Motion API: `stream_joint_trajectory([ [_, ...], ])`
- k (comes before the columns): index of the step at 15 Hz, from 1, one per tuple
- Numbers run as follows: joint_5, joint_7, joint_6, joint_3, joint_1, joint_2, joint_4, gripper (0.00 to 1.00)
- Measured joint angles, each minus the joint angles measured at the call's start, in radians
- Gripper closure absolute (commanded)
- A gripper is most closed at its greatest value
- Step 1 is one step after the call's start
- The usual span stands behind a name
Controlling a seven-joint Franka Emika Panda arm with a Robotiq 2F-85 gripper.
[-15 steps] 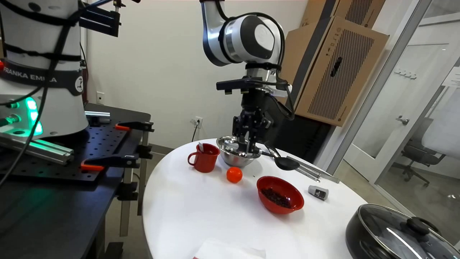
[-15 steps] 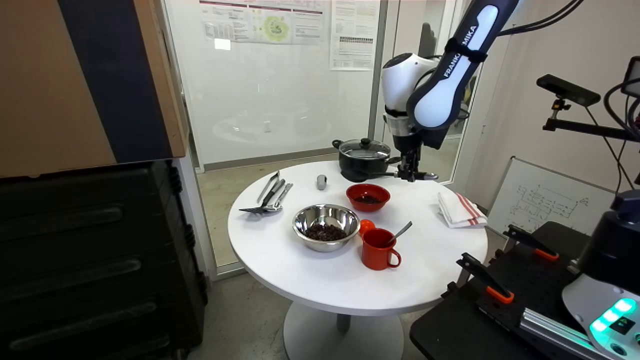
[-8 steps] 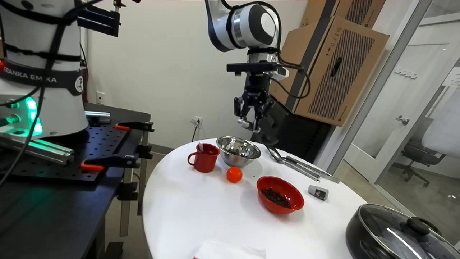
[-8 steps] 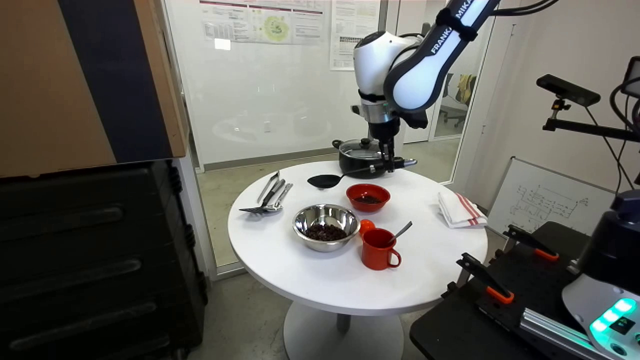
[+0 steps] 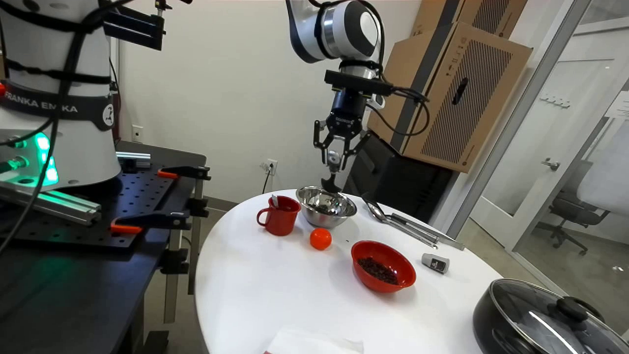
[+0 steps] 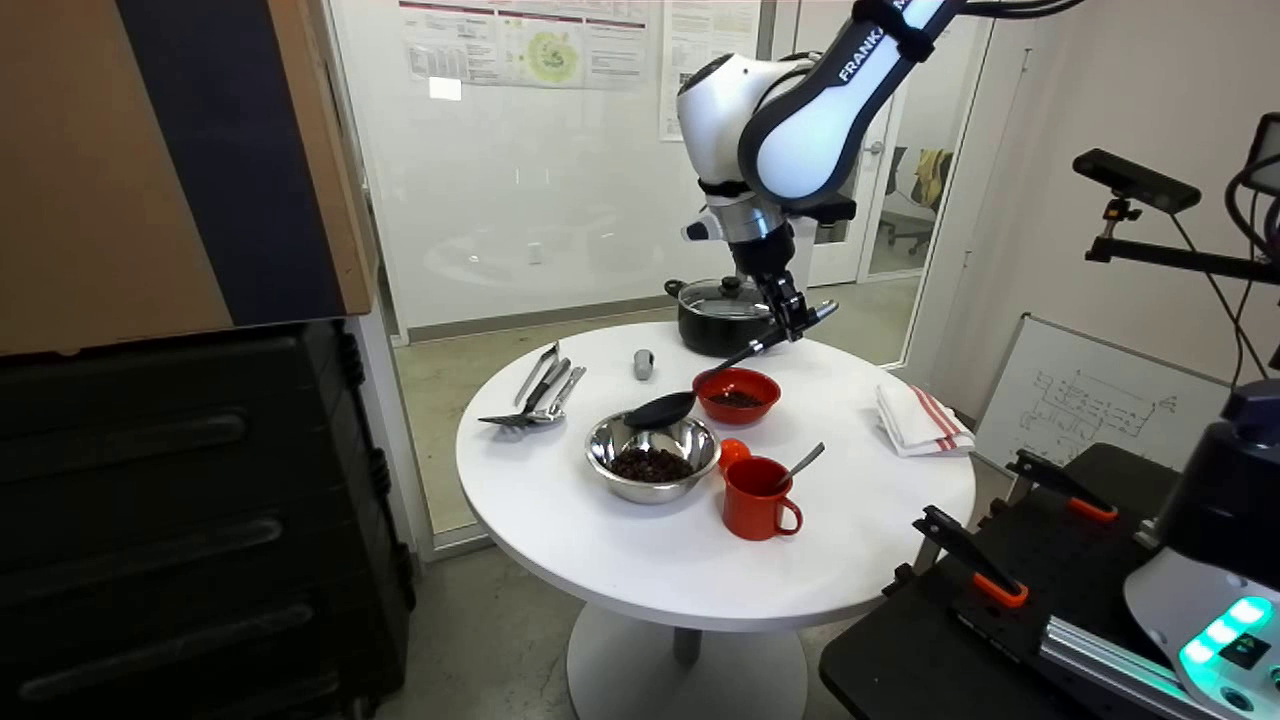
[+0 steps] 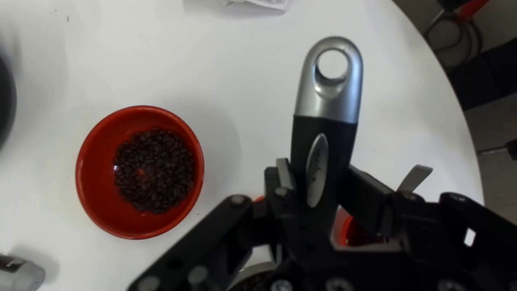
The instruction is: Pick the spoon and stir the contents in the silver bowl
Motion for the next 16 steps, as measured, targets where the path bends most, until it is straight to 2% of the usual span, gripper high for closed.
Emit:
stream_joint_trajectory([
  [3, -0.024, -0.034, -0.101, 0.023, 0.001, 0.029, 0.037, 0.92],
  [4, -0.037, -0.034, -0.129, 0.03, 0.002, 0.043, 0.054, 0.68],
  [8, -0.038, -0.032, -0.132, 0.035, -0.001, 0.053, 0.058, 0.68],
  [9, -0.038, -0.032, -0.132, 0.036, -0.002, 0.053, 0.058, 0.92],
  [16, -0.045, -0.032, -0.137, 0.044, -0.002, 0.087, 0.075, 0.92],
])
